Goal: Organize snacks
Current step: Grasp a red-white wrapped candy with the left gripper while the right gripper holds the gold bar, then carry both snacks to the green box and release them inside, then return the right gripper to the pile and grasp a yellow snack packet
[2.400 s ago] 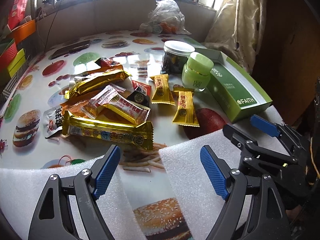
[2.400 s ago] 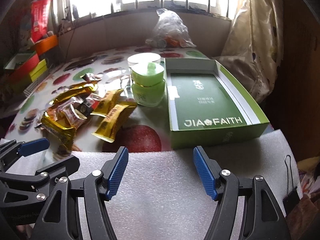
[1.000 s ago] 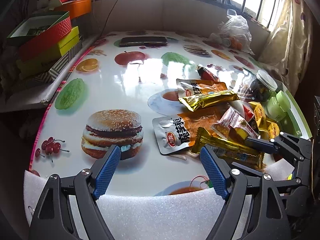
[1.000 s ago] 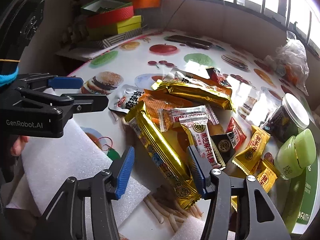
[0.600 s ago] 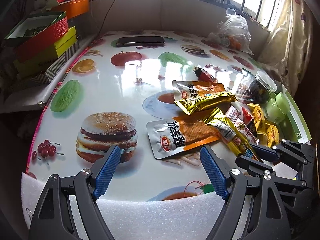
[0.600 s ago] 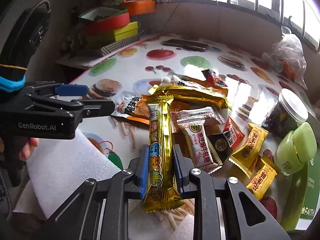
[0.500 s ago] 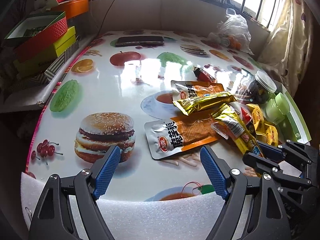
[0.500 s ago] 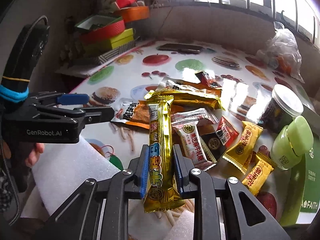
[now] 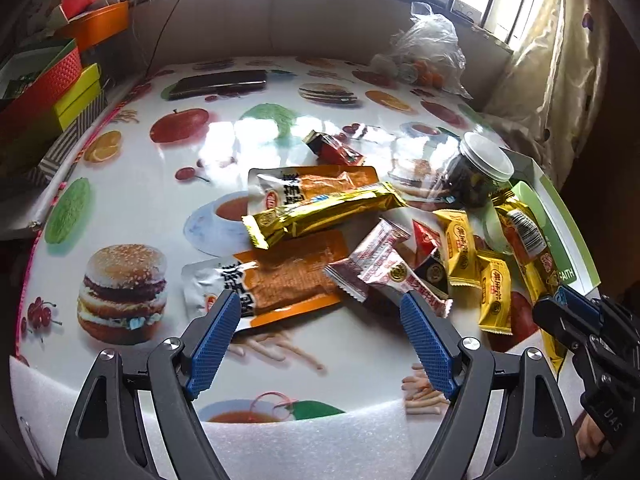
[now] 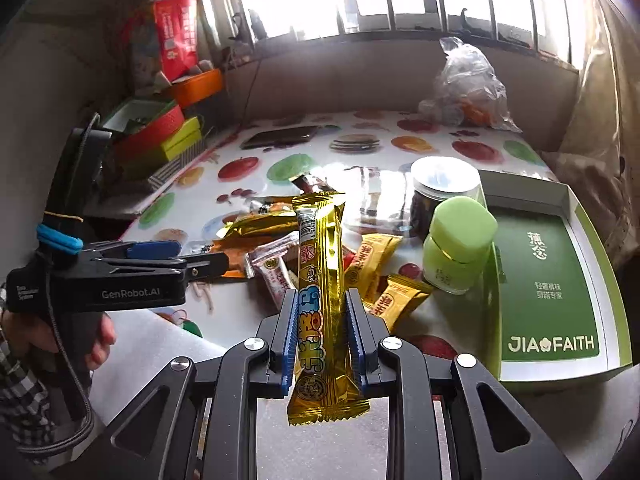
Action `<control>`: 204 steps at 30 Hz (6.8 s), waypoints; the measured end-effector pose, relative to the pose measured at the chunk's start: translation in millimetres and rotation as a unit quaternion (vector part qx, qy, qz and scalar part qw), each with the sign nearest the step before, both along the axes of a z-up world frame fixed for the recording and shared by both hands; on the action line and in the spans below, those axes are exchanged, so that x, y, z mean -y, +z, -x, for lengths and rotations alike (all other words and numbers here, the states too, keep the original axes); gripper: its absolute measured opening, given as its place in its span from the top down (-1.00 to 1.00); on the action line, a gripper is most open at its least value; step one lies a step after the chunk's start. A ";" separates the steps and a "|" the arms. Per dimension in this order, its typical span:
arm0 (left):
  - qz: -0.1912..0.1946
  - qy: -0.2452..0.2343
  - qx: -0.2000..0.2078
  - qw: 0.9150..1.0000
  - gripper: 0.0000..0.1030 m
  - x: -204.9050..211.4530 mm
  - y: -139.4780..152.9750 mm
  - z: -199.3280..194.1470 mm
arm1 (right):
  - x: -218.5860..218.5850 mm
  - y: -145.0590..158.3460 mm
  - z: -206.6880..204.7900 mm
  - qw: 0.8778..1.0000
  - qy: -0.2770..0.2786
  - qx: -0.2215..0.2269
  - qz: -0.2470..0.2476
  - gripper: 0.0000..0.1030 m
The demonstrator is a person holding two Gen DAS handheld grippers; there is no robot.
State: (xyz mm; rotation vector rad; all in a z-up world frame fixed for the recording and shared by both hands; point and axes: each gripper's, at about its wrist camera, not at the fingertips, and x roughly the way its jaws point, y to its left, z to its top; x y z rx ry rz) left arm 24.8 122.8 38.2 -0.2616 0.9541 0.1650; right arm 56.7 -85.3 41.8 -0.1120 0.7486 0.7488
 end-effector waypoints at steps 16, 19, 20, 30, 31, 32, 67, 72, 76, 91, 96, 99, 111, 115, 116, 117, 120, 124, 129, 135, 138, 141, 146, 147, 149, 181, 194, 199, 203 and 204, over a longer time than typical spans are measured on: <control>0.050 0.051 -0.040 0.997 -0.43 32.5 -26.8 -28.2 | 28.4 5.8 -5.8 1.000 -0.026 -0.001 -0.015 0.58; 0.046 0.058 -0.042 0.996 -0.43 35.4 -27.5 -30.9 | 30.8 4.4 -6.4 0.999 -0.029 -0.005 -0.019 0.58; 0.049 0.062 -0.043 0.996 -0.43 35.6 -28.2 -31.9 | 31.5 3.8 -6.2 0.999 -0.028 -0.006 -0.020 0.58; 0.035 0.067 -0.041 0.996 0.09 37.7 -27.3 -33.9 | 34.9 3.8 -6.4 0.999 -0.035 -0.009 -0.027 0.58; 0.035 0.068 -0.041 0.996 0.12 37.5 -27.1 -33.3 | 34.8 3.8 -6.3 0.999 -0.035 -0.008 -0.027 0.58; 0.034 0.067 -0.041 0.996 0.15 37.4 -27.3 -33.1 | 34.9 3.6 -6.4 0.999 -0.035 -0.009 -0.027 0.58; 0.015 -0.012 0.025 1.000 0.59 71.0 45.6 -25.6 | 60.1 28.4 -10.7 0.995 -0.093 0.019 -0.036 0.58; 0.016 -0.031 0.032 0.999 0.59 86.3 52.0 -35.1 | 73.4 29.5 -19.4 0.993 -0.113 0.019 -0.038 0.58; 0.021 -0.047 0.037 0.998 0.59 98.5 57.2 -44.6 | 85.3 30.8 -27.0 0.991 -0.129 0.020 -0.037 0.58; 0.054 -0.113 0.053 0.991 0.59 157.8 76.1 -97.1 | 132.1 32.2 -62.5 0.981 -0.190 0.023 -0.029 0.58; 0.074 -0.131 0.043 0.988 0.59 177.0 71.4 -114.6 | 146.3 24.3 -77.4 0.978 -0.209 0.014 -0.021 0.58; 0.081 -0.138 0.034 0.987 0.59 187.1 65.1 -124.8 | 151.7 18.1 -84.4 0.976 -0.215 0.007 -0.015 0.58; 0.087 -0.161 -0.017 0.983 0.59 216.7 27.5 -144.7 | 160.5 -16.5 -102.6 0.975 -0.221 -0.027 0.016 0.58; 0.086 -0.161 -0.032 0.983 0.59 221.8 17.8 -148.6 | 164.2 -26.2 -106.7 0.974 -0.222 -0.031 0.030 0.58; 0.087 -0.160 -0.034 0.983 0.59 222.4 16.5 -149.1 | 164.8 -27.9 -107.6 0.975 -0.220 -0.034 0.028 0.58; 0.087 -0.162 -0.035 0.982 0.59 223.1 15.3 -149.7 | 164.6 -29.5 -107.8 0.975 -0.218 -0.037 0.027 0.58; 0.082 -0.162 -0.044 0.982 0.59 224.8 10.0 -151.1 | 161.5 -30.9 -107.5 0.977 -0.210 -0.031 0.036 0.58; 0.082 -0.159 -0.049 0.983 0.59 225.0 6.2 -151.3 | 159.4 -32.3 -109.8 0.978 -0.202 -0.034 0.038 0.57; 0.078 -0.156 -0.057 0.983 0.59 225.8 1.8 -152.4 | 157.5 -33.9 -111.1 0.979 -0.196 -0.036 0.040 0.57; 0.084 -0.158 -0.066 0.982 0.59 225.9 -2.7 -154.0 | 156.4 -34.5 -110.4 0.979 -0.196 -0.037 0.044 0.57; 0.086 -0.158 -0.068 0.981 0.47 225.6 -3.7 -153.5 | 156.2 -34.0 -110.2 0.979 -0.196 -0.037 0.044 0.53; 0.090 -0.157 -0.065 0.981 0.26 223.6 -2.6 -153.3 | 155.2 -34.0 -108.7 0.979 -0.197 -0.034 0.049 0.49; 0.087 -0.156 -0.060 0.982 0.26 221.7 1.9 -151.0 | 156.0 -31.8 -104.3 0.977 -0.204 -0.033 0.050 0.42; 0.088 -0.156 -0.058 0.982 0.26 221.3 3.7 -149.5 | 156.6 -31.1 -103.1 0.977 -0.206 -0.032 0.051 0.42; 0.088 -0.159 -0.052 0.982 0.25 221.0 8.1 -146.8 | 158.6 -29.2 -100.7 0.976 -0.212 -0.032 0.050 0.39; 0.006 -0.114 0.046 0.992 0.05 150.1 53.8 -60.5 | 110.7 15.6 -33.8 0.983 -0.184 -0.001 0.007 0.12; 0.015 -0.023 0.031 0.999 0.05 66.4 22.3 -35.6 | 64.4 2.5 -18.1 0.991 -0.129 -0.021 0.016 0.10; 0.024 -0.005 0.027 0.999 0.05 46.2 15.4 -29.3 | 41.8 -11.5 -23.1 0.992 -0.119 -0.042 0.022 0.10; 0.031 0.002 0.022 0.999 0.05 37.7 10.0 -25.9 | 23.1 -21.7 -27.9 0.993 -0.107 -0.049 0.032 0.10; 0.032 0.004 0.021 0.999 0.05 35.9 8.6 -25.1 | 19.2 -24.5 -29.8 0.993 -0.105 -0.052 0.034 0.10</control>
